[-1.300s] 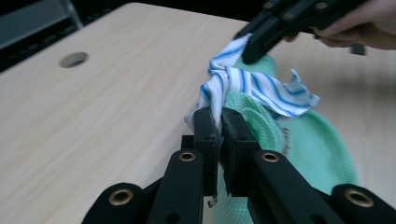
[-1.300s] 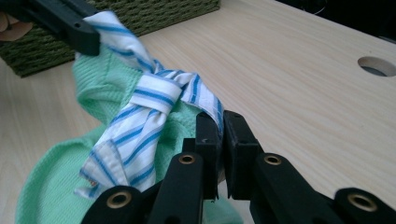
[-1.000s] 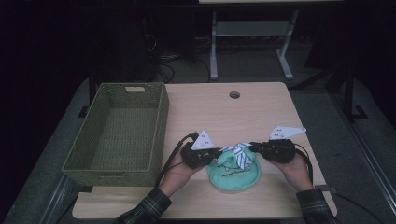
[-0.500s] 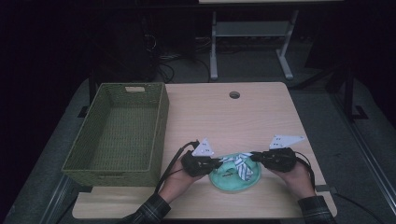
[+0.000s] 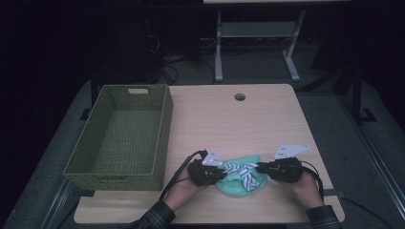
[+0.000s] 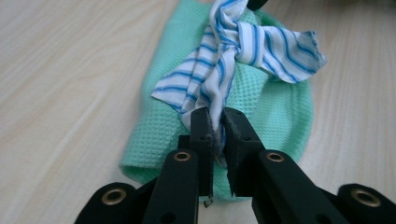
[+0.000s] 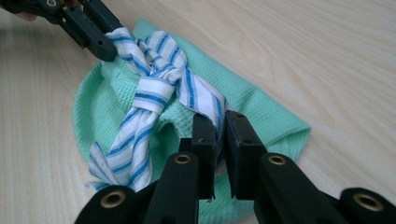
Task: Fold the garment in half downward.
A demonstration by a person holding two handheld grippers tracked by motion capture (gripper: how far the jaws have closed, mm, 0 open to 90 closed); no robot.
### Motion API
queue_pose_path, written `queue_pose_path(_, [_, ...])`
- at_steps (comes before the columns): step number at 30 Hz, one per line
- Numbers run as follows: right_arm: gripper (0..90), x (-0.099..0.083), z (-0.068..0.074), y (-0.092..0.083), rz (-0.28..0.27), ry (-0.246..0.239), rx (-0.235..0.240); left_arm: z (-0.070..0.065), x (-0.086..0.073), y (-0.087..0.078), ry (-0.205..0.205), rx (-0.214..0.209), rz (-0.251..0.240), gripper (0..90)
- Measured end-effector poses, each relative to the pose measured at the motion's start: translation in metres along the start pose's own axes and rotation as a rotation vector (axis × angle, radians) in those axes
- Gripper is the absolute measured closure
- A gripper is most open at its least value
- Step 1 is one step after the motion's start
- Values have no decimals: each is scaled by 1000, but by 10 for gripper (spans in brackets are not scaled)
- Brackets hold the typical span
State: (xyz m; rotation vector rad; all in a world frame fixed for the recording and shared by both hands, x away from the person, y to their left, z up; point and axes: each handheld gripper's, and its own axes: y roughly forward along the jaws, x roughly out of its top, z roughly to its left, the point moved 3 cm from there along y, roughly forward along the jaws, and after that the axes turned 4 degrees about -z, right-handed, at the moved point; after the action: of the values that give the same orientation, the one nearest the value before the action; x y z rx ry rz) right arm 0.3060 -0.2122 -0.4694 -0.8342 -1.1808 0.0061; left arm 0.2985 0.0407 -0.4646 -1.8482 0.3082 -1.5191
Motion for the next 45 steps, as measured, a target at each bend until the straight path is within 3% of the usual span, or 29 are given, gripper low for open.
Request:
queue_pose_path(5, [773,-3,1,-5,-3,10,0,-3,0,-4,-7,-21,-6,754])
queue_pose_path(6, [762,-3,1,-7,-14,13,5,-4,1,-6,-29,-27,-29,740])
queue_pose_path(11, [688,6,1,-22,-84,23,4,1,9,-25,-48,-27,-79,666])
queue_pose_path(15, [687,12,-1,-31,-116,25,-3,8,11,-37,-64,-7,-110,663])
queue_pose_path(17, [733,15,-3,-31,-116,21,-13,11,13,-39,-73,0,-117,723])
queue_pose_path(22, [853,22,-10,-18,-72,3,-16,14,15,-29,-87,6,-84,851])
queue_pose_path(28, [883,21,-8,4,-2,-10,6,10,13,-10,-93,-29,-47,854])
queue_pose_path(45, [883,-1,17,-14,28,-36,53,-22,6,1,-49,-126,-7,837])
